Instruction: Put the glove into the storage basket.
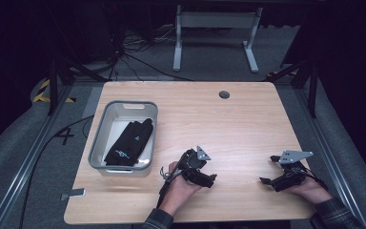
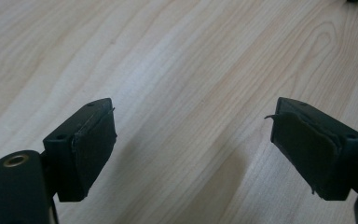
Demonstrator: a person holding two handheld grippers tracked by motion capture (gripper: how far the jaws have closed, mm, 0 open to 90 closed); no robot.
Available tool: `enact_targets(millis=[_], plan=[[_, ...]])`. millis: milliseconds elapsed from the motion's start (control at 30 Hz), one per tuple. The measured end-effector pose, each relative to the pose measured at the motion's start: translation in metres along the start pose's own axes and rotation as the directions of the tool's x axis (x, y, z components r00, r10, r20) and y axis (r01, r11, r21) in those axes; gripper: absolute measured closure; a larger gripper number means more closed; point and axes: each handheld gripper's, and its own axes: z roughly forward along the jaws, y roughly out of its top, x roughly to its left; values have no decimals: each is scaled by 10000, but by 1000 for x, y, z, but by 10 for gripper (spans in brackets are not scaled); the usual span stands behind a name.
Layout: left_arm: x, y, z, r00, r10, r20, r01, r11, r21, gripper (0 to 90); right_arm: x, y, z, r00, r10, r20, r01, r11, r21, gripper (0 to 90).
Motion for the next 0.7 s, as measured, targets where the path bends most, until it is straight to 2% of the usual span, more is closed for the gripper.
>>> enact_targets(millis=[100,133,200,267,300,333,400,700], plan=[[-4,-3,7,9999,149,-45,-148,9994,326,132,0,0,0,10000,-1,-1,1,10000,0,5],[-8,-3,9,9990,365,-255,-355,9986,396,110,0,0,0,10000,-1,1,1,10000,2,5],[-10,-4,11,9991,383,-204,-378,9990,225,102,0,0,0,10000,-4,-5,4,10000,4,5],[-11,-5,13,9984,494,-269,-491,9987,121,54,0,0,0,10000,-5,-4,5,10000,4,5],[-13,-6,15,9970,669,-395,-665,9977,97,54,0,0,0,10000,-3,-6,3,10000,4,5],[-14,-7,17,9958,791,-464,-790,9969,27,0,0,0,0,10000,-4,-6,4,10000,4,5],[-14,-9,18,9962,767,-407,-773,9969,-130,0,0,0,0,10000,-9,-5,9,10000,4,5],[-15,-9,18,9964,733,-415,-740,9971,-155,0,0,0,0,10000,-5,-33,5,10000,33,5]])
